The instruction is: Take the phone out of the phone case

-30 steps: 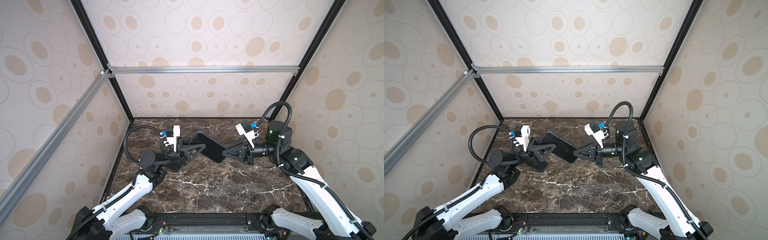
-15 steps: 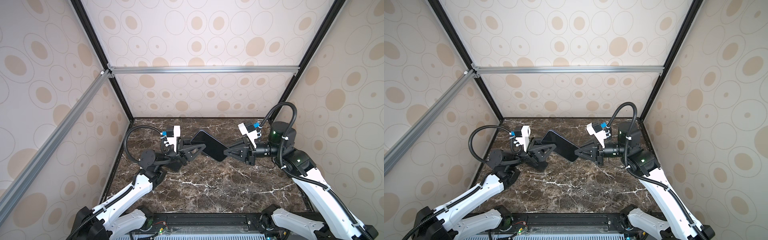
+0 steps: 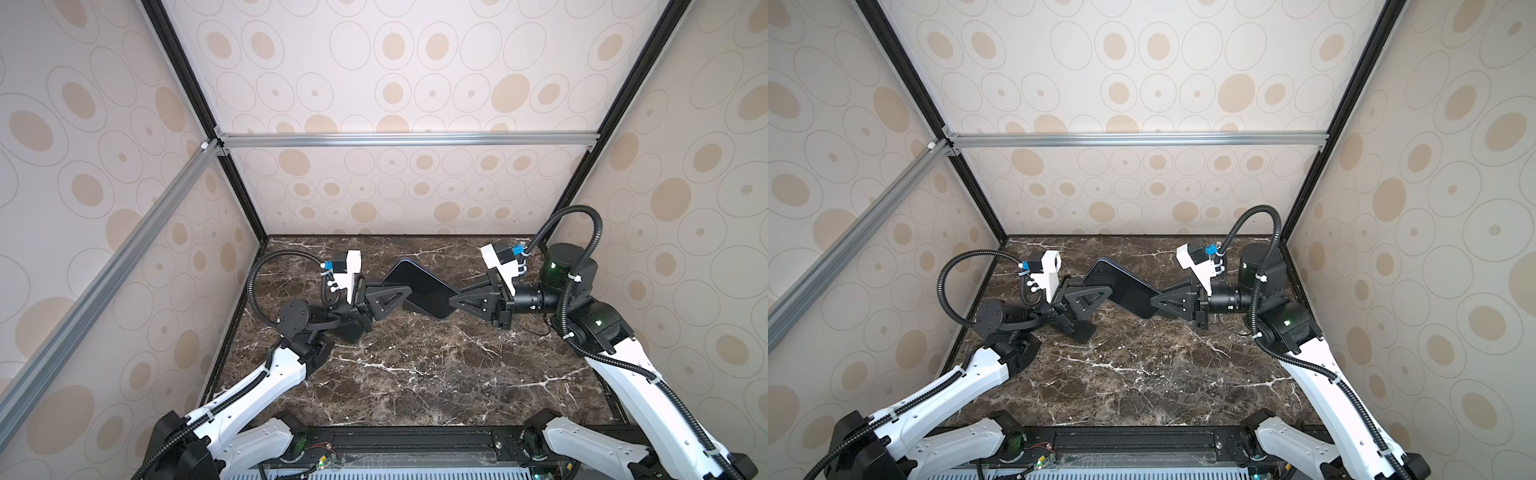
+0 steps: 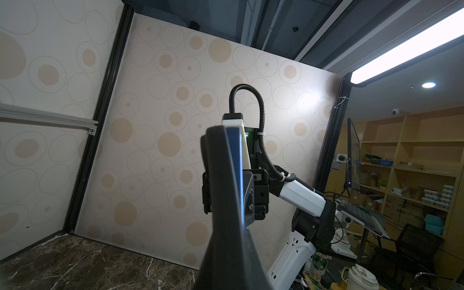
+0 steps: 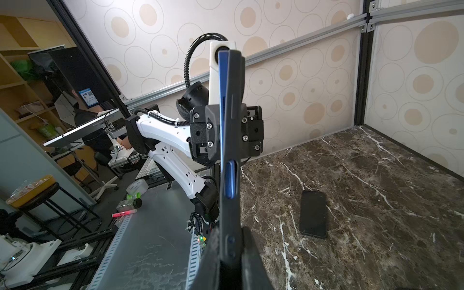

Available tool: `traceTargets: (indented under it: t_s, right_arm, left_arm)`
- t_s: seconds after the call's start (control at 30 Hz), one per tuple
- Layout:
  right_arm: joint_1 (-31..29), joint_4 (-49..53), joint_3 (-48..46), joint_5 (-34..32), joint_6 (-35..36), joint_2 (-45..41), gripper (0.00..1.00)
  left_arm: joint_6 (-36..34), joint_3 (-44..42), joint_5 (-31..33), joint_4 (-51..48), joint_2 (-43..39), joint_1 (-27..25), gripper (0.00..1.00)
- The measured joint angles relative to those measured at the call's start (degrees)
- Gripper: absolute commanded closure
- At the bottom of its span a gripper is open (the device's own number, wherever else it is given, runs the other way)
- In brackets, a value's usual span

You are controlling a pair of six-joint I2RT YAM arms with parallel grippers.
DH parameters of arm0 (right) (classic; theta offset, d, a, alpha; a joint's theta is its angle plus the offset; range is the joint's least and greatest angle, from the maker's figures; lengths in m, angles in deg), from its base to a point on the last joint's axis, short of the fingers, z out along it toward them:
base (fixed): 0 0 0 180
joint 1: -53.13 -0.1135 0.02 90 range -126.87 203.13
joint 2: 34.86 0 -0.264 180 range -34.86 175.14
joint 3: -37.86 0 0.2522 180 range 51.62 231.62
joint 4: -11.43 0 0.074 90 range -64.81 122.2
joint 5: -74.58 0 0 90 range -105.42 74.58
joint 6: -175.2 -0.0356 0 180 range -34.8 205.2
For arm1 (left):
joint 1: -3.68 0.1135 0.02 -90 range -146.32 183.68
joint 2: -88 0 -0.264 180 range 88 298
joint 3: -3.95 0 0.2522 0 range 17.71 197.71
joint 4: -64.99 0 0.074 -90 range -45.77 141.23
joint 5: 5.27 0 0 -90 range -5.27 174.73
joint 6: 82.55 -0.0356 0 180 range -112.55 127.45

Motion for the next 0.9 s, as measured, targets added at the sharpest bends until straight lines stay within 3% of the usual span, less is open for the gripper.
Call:
traceTargets:
  t_s: [0.1,0.17,0.43,0.57,0.7,0.9]
  right_arm:
    - [0.0,-1.5,-1.0,-0.4,-1.8,-0.5,0.63]
    - [0.0,-4.1,-2.2,-1.0,-4.0,-1.1,0.55]
    - [0.0,-28.3,-15.2,-12.3,-20.8,-5.8,0.52]
    - [-0.3,-39.8,-21.2,-19.6,-30.4,-5.3,0.4]
    - [-2.0,-46.9,-23.3,-26.1,-36.2,-4.8,0.37]
    - [-4.0,-55.3,-23.9,-30.3,-40.1,-4.8,0.43]
  left_arm:
    - [0.1,0.0,0.0,0.2,0.0,0.0,1.0]
    - [0.0,-0.2,0.5,0.2,0.1,0.0,1.0]
    - [-0.1,-2.7,8.3,0.3,0.1,0.0,1.0]
    - [0.3,-4.2,11.7,1.6,0.2,0.0,1.0]
    - [0.9,-5.1,13.5,3.1,0.8,0.0,1.0]
    - [2.0,-6.9,15.4,5.9,1.2,0.0,1.0]
